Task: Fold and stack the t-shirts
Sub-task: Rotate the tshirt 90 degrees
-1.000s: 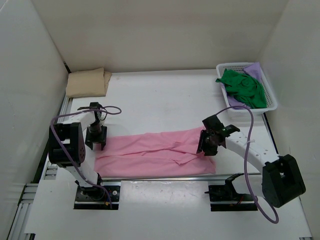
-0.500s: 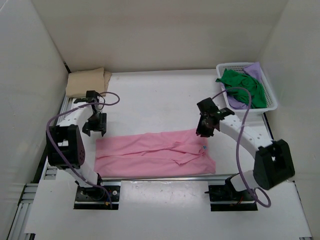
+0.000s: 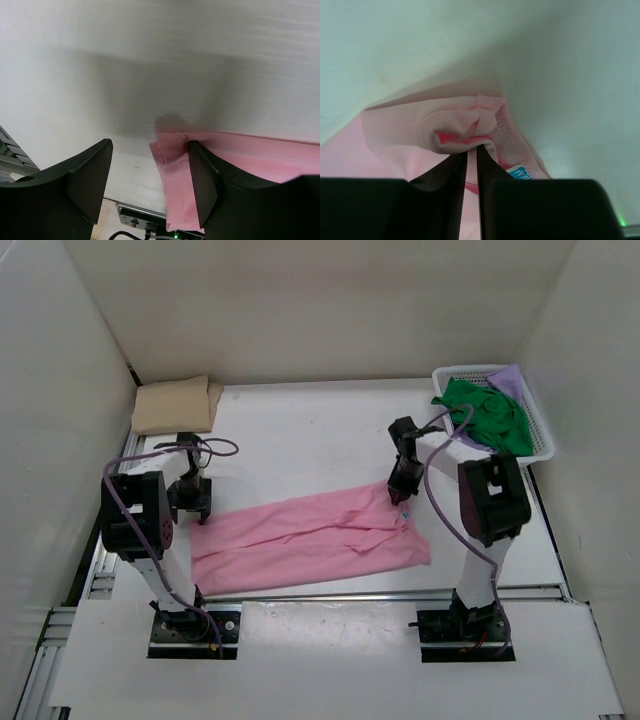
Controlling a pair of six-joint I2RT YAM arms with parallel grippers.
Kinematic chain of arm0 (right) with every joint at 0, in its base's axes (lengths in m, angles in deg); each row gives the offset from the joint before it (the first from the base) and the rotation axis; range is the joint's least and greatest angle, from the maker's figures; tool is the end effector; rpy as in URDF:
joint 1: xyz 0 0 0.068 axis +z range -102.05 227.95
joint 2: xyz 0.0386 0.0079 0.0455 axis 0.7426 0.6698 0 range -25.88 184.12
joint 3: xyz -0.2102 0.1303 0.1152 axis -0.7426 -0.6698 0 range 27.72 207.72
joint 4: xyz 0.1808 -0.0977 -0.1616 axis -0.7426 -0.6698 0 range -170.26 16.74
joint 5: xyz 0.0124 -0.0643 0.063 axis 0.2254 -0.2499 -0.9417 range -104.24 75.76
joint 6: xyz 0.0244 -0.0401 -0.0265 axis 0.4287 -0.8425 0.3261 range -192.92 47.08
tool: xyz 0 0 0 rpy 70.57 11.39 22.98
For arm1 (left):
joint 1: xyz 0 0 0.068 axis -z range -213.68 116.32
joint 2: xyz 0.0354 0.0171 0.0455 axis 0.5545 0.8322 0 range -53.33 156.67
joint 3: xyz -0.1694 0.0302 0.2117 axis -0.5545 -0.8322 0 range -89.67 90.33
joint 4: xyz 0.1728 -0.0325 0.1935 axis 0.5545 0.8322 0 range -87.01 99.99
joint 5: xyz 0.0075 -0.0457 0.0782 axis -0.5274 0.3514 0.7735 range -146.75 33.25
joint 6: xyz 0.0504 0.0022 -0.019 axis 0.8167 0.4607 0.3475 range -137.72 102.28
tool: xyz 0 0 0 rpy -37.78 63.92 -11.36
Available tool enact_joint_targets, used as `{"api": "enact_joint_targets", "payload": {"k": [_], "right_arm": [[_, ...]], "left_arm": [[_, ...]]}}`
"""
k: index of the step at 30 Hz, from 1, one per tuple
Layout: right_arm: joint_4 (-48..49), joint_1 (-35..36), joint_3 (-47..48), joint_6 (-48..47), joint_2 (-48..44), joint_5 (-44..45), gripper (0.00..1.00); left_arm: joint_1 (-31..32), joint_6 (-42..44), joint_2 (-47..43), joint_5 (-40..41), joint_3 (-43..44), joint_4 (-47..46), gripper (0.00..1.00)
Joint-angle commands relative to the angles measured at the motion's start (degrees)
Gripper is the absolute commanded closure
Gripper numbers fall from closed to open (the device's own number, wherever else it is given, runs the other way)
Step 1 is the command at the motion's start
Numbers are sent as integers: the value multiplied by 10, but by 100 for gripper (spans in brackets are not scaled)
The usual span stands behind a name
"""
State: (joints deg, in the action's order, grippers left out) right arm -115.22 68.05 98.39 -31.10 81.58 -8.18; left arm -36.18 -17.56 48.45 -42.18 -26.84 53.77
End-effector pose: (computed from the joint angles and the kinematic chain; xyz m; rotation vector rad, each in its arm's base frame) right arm 0.3324 0.1178 0.1594 0.5649 2.8639 0.0154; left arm 0.3018 0.0222 0.1562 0.0645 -3.1142 -0.3983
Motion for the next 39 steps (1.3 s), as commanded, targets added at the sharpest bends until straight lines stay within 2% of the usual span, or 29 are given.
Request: {"api": "enact_joint_targets", "payload": {"k": [1,3,4,7,8,9,11,15,16,19,20,25,28,29,30,33,35,39], "right_arm": [[-16,1,121,-7,89,5,84],[-39,1,213,-7,162,13,84],[-53,-5,328,-12,191,13,84],[-85,-5,528,-23,313,-47,84],[-63,-10,634,-23,337,-71,84],[-40,-10,665,-23,366,-93,84],[33,-10,678,-2,361,-123,81],[72,-5,550,-24,229,-79,72],[72,-5,486,-32,203,-46,72],[67,-5,370,-45,89,9,71],[67,-5,292,-45,38,31,71],[62,13,93,-8,-77,54,71],[62,35,10,26,-114,54,60],[62,43,-5,37,-119,54,52],[62,43,-18,59,-124,54,49],[62,55,-42,82,-118,49,44],[69,63,-42,89,-100,49,44],[69,68,-10,117,-60,31,50]], "left_arm": [[-32,-2,-21,-14,-15,0,27],[-50,-2,-42,-60,4,27,26],[-57,-2,-51,-77,10,35,24],[-73,-2,-78,-127,32,55,20],[-73,-2,-84,-132,40,55,20],[-78,-2,-90,-132,40,55,20],[-78,-2,-95,-127,40,55,19],[-78,-2,-90,-106,20,49,19],[-78,-2,-90,-106,6,49,19],[-78,-2,-90,-106,-2,36,19],[-78,-2,-90,-106,-2,31,19],[-78,-2,-84,-83,26,31,19],[-78,-2,-121,-54,43,31,19],[-78,-2,-134,-46,43,16,18],[-78,-2,-149,-39,34,8,16],[-78,-2,-202,-34,3,-16,1],[-78,-2,-235,-34,-16,-26,0],[-78,-2,-276,-40,-80,-52,0]]}}
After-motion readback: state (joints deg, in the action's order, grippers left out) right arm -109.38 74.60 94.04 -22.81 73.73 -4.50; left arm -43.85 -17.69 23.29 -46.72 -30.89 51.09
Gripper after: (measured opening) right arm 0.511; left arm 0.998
